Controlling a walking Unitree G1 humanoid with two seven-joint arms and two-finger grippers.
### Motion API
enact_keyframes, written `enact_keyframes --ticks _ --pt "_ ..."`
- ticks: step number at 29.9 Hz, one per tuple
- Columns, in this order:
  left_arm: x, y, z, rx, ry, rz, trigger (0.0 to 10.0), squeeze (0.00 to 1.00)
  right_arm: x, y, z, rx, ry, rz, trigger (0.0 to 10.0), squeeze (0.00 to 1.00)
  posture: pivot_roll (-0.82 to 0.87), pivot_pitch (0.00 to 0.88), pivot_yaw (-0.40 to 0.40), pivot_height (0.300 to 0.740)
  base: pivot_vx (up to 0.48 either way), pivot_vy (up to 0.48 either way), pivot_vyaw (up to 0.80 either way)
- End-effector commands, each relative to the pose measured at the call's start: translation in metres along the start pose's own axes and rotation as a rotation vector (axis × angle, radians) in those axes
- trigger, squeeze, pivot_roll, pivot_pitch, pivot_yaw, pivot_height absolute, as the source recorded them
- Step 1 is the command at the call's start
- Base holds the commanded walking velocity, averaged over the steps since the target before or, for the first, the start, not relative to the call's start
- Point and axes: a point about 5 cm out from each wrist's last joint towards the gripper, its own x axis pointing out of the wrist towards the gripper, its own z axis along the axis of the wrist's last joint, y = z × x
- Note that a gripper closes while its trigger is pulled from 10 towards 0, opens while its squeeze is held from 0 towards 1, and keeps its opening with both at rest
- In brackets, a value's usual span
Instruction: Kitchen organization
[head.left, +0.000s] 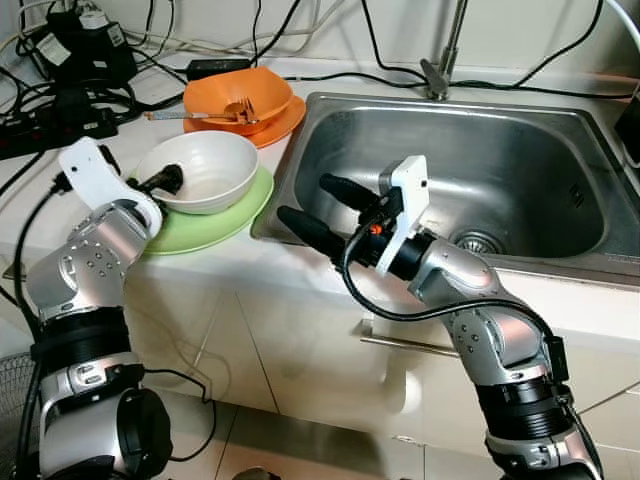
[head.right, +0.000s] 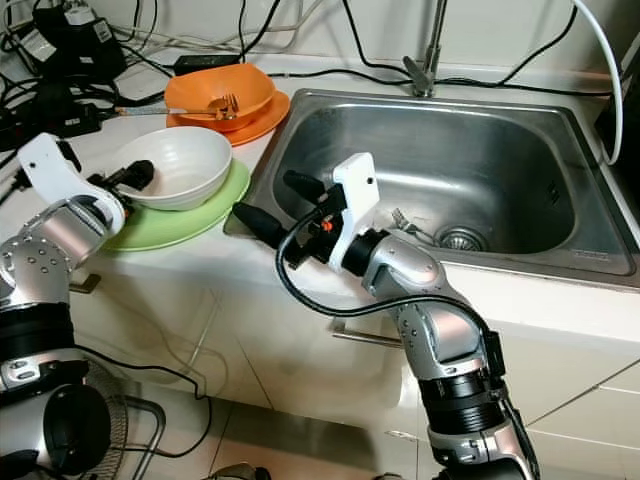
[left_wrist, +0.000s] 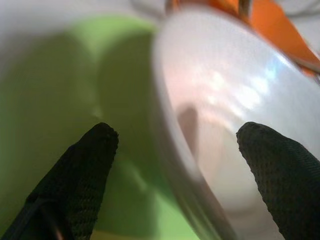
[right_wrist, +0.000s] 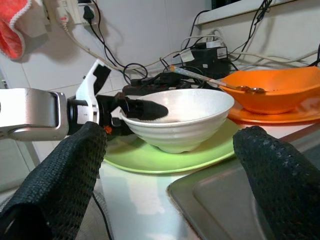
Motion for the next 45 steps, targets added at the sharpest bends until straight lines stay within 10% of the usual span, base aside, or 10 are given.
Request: enact_keyframes --ticks 1,7,8,10,45 --pt "-0.001 -0.004 0.003 -0.020 0.015 -0.012 10.0 0.00 0.003 0.001 0.003 -0.010 -0.007 0.003 10.0 0.00 -0.01 0.029 0.093 0.740 0.000 0.000 0.00" --pt "-0.002 -0.011 0.012 -0.046 0.015 -0.039 9.2 0.00 0.003 0.001 0.002 -0.010 -0.007 0.000 10.0 0.00 -0.01 0.029 0.104 0.740 0.000 0.000 0.00" --pt "-0.003 -0.011 0.013 -0.057 0.020 -0.044 1.1 0.00 0.003 0.001 0.001 -0.009 -0.007 -0.001 10.0 0.00 -0.01 0.028 0.106 0.740 0.000 0.000 0.00" --pt "-0.003 -0.011 0.013 -0.074 0.021 -0.047 0.0 0.00 0.003 0.002 0.001 -0.009 -0.007 -0.001 10.0 0.00 -0.01 0.028 0.107 0.740 0.000 0.000 0.00" --pt "-0.003 0.001 0.009 -0.133 0.022 -0.016 0.0 0.00 0.006 0.001 -0.001 -0.017 -0.001 0.003 10.0 0.00 0.00 0.020 0.099 0.740 0.000 0.000 0.00"
